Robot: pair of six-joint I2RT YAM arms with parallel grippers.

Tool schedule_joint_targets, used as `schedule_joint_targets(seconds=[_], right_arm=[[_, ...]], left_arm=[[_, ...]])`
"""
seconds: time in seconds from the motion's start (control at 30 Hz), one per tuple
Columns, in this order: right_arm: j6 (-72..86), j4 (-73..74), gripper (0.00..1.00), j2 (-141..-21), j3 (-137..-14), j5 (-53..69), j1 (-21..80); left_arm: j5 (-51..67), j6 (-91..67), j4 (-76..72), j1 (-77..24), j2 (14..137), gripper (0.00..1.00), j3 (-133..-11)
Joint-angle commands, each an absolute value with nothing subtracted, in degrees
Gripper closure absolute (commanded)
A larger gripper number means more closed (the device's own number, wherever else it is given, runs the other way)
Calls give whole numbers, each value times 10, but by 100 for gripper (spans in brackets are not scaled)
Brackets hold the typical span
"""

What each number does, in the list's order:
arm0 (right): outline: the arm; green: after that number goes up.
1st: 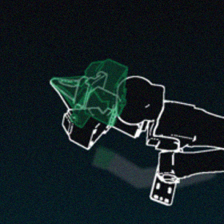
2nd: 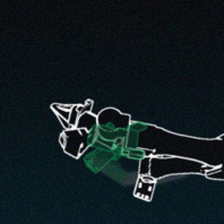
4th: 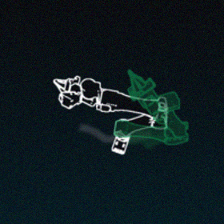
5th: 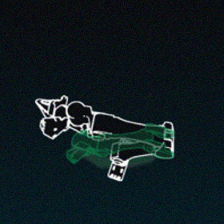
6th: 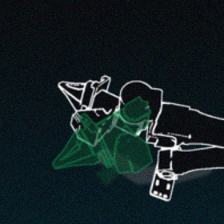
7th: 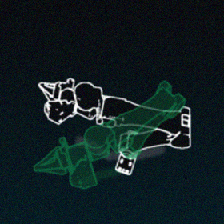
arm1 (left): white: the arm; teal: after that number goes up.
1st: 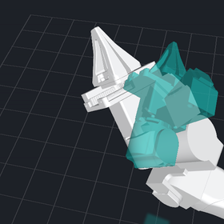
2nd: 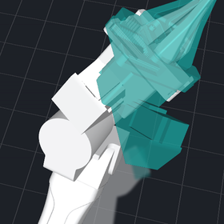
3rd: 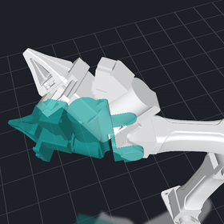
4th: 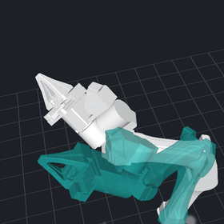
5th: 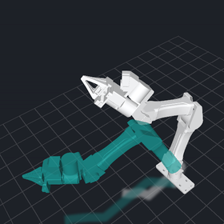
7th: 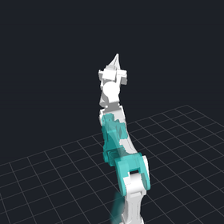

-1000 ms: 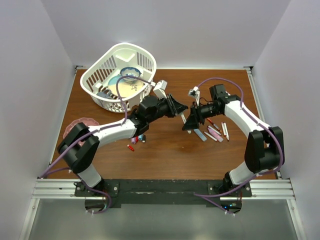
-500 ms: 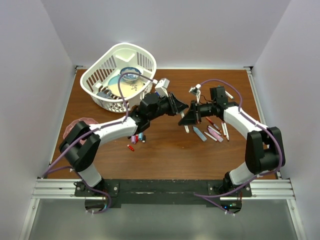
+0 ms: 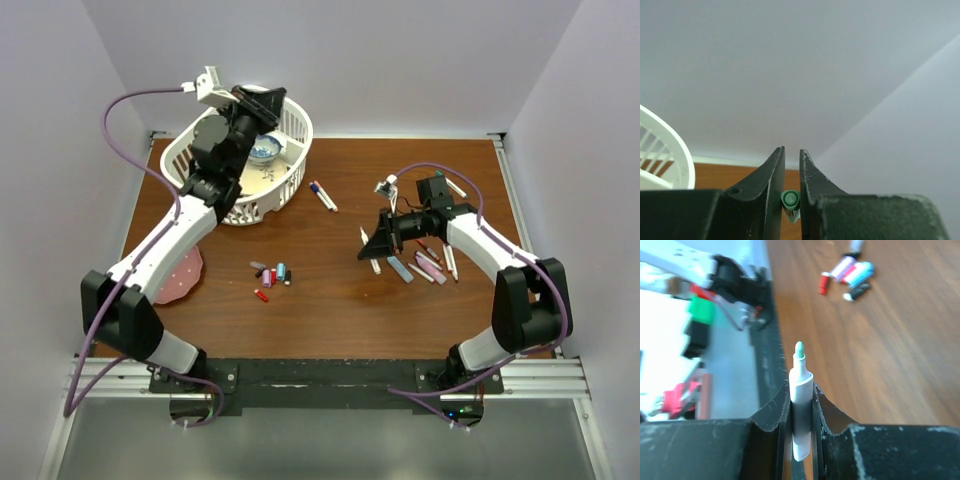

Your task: Open the pen caps

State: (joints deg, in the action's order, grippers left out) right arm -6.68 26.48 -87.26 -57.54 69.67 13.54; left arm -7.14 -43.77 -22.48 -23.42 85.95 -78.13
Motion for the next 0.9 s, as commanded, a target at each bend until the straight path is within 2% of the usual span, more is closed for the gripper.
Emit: schedule_joint_targets(seconds=[0.0, 0.1, 0.2, 0.33, 0.5, 0.73, 0.87], right_arm=[[-167, 350, 100, -839, -622, 504, 136], [-193, 338, 100, -823, -614, 349, 137], [-234, 359, 100, -839, -622, 265, 136], [-264, 409, 100, -888, -647, 202, 134], [-270, 424, 96, -913, -653, 178, 134], [-275, 432, 92, -927, -652, 174, 116], [-278, 436, 91, -935, -655, 171, 107]], left_arm=[[39, -396, -168, -254, 807, 100, -712], [63, -336, -93, -295, 746, 100, -642], [1, -275, 41, -355, 690, 100, -584], [-68, -265, 113, -401, 655, 100, -508], [-116, -263, 120, -441, 674, 100, -436], [-209, -235, 131, -477, 762, 100, -460], [-279, -218, 148, -486, 855, 100, -498]])
